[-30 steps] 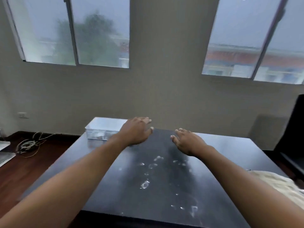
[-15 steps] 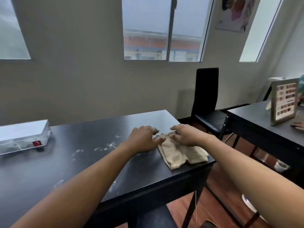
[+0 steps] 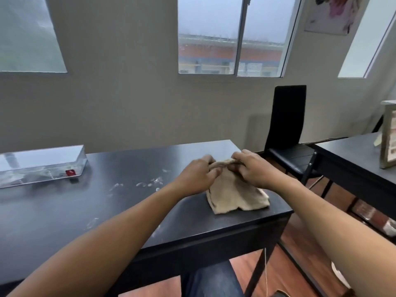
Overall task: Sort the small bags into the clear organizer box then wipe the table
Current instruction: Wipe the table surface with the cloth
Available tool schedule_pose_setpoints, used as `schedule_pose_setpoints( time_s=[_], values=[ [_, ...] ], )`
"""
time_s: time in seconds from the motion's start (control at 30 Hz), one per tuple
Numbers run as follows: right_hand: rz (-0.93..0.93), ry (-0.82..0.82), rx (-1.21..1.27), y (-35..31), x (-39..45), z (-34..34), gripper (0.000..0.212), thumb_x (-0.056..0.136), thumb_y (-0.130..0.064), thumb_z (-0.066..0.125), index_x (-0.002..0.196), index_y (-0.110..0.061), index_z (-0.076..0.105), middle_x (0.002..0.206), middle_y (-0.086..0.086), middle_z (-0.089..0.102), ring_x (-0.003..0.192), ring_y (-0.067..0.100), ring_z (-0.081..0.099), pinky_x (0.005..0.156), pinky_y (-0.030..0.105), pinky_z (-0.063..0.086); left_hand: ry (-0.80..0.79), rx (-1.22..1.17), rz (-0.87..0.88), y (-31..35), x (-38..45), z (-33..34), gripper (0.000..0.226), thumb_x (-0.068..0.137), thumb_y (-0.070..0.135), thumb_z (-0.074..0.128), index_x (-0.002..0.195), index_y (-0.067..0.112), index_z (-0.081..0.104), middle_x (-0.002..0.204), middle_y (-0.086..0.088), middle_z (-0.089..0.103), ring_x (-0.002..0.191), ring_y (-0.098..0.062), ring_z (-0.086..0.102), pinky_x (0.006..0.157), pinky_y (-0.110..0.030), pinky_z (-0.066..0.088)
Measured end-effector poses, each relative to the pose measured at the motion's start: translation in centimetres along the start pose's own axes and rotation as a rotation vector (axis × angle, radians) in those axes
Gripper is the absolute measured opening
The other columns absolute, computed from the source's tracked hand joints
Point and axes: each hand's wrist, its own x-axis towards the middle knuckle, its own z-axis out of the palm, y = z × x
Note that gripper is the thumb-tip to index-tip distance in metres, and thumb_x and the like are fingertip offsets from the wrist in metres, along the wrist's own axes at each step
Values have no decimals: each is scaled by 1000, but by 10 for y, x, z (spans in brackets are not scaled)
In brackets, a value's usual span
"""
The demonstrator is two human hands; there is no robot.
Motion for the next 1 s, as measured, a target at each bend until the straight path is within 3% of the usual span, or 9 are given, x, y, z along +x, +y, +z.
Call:
schedule_pose_setpoints(
  time_s=[0.27,0.37,0.43,0.5,0.6,0.7,0.8,0.9,1.0],
  values=[
    [-95,16,230,-100,30,15,9,100,-32,54,96,-29,62,75,-4,66,68,13,58,59,27,42,142,-289,-144,-29,-53,-96,13,94,35,63,96,22,65,78,8,69,67,-4,61,60,-24,47],
    [-152,-79,249,-131,43,35,9,100,-35,57,98,-29,64,84,-3,68,77,15,61,61,26,43,119,-309,-210,-53,-79,-120,17,97,31,62,101,15,63,68,2,64,49,-10,57,45,-27,45],
    [-200,-145,120,-146,51,54,16,99,-39,58,108,-27,62,98,-2,68,93,21,62,71,29,44,126,-180,-219,-71,-98,-128,17,96,34,64,99,18,63,66,4,64,47,-7,56,46,-26,45],
    [-283,-95,-169,-151,54,80,36,98,-50,51,128,-30,53,127,1,60,125,25,51,99,37,37,167,56,-214,-93,-119,-134,17,93,44,63,97,27,63,70,10,67,56,-1,59,56,-28,48],
    [-520,15,-335,-160,40,108,57,99,-60,33,152,-40,33,167,-3,22,157,27,3,124,50,5,281,279,-230,-119,-155,-142,22,96,53,49,104,36,61,93,20,71,87,0,65,78,-34,54],
    [-705,-156,-260,-160,27,123,49,104,-60,28,152,-53,30,168,-23,4,155,16,-21,125,48,-10,315,324,-281,-143,-189,-155,27,103,43,42,119,33,62,119,15,70,111,-10,63,95,-35,49],
    [-621,-304,-149,-160,24,130,41,102,-67,25,142,-70,30,162,-37,7,153,14,-25,123,49,-14,295,444,-347,-163,-218,-168,37,104,39,41,135,27,57,138,5,62,128,-16,54,103,-31,40],
    [-533,-368,-165,-163,32,134,46,97,-74,22,143,-74,15,165,-32,0,152,14,-27,123,50,-15,249,469,-382,-169,-234,-173,45,103,44,41,144,28,47,147,6,53,131,-19,53,105,-34,40],
    [-494,-380,-210,-168,50,142,56,97,-74,16,150,-66,1,165,-30,-8,153,6,-21,125,49,-8,180,479,-368,-170,-234,-169,56,101,43,31,153,26,38,160,8,38,148,-9,31,116,-21,19]
  ],
)
